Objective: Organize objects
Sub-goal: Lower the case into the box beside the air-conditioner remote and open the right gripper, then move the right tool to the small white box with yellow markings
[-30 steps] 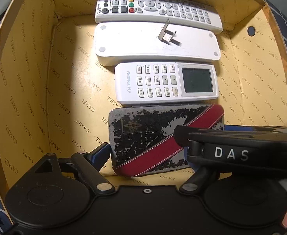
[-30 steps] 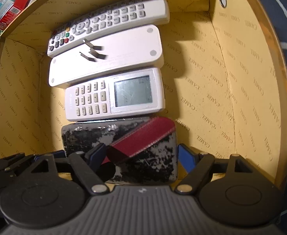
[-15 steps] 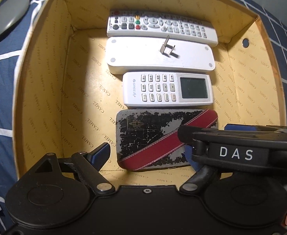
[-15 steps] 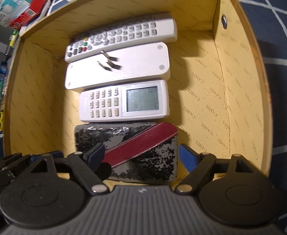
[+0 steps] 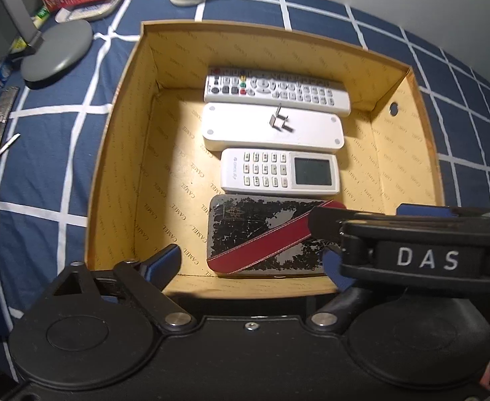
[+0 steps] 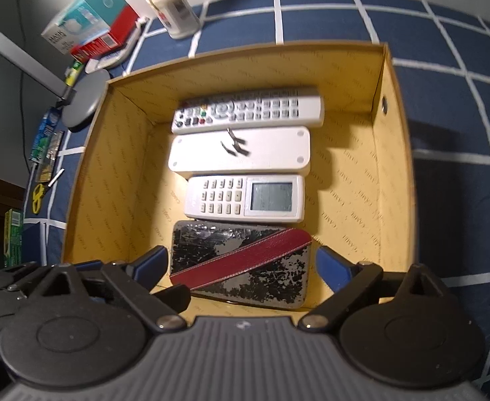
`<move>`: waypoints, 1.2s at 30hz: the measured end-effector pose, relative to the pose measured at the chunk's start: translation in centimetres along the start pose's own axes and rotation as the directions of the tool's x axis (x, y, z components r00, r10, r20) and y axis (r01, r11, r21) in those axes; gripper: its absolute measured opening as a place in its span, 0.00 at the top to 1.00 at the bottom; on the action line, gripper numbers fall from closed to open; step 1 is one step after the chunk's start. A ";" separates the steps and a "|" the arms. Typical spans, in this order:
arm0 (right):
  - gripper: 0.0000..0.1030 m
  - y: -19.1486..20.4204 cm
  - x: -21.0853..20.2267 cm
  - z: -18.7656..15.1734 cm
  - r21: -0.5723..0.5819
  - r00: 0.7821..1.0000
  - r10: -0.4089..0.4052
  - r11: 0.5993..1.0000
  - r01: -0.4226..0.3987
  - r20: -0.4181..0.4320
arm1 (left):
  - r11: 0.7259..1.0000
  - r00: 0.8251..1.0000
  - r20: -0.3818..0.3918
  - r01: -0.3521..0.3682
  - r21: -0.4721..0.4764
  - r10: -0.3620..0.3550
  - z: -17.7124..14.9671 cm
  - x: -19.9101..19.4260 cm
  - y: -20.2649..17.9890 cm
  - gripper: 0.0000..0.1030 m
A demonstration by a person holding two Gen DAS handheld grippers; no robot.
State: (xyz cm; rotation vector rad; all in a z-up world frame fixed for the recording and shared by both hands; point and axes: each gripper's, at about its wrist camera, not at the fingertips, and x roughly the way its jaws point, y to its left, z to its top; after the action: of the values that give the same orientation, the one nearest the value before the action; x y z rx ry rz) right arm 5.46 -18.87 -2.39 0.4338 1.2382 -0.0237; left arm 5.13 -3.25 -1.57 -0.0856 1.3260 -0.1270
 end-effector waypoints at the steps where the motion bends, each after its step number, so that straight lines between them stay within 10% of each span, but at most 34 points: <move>1: 0.07 0.0 -0.5 0.0 -0.008 1.000 -0.002 1.000 0.002 0.008 | 1.000 1.000 0.009 -0.007 -0.001 0.007 -0.1 -0.4 -0.2 0.07; 18: 0.00 -4.1 -6.6 -0.1 -0.078 0.995 -0.020 0.997 0.027 0.096 | 0.998 0.996 0.069 -0.055 0.001 0.055 -1.4 -3.7 -5.2 0.04; 36: 0.00 -21.0 -12.2 -0.7 -0.067 0.994 -0.060 0.996 0.066 0.092 | 0.998 0.995 0.080 -0.058 0.009 0.057 -2.2 -2.1 -20.5 0.00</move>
State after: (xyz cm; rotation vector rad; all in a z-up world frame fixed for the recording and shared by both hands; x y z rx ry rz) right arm -4.54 -40.51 2.20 0.3295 1.1601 -0.0536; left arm 1.65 -23.19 2.64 -0.0418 1.2467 -0.0812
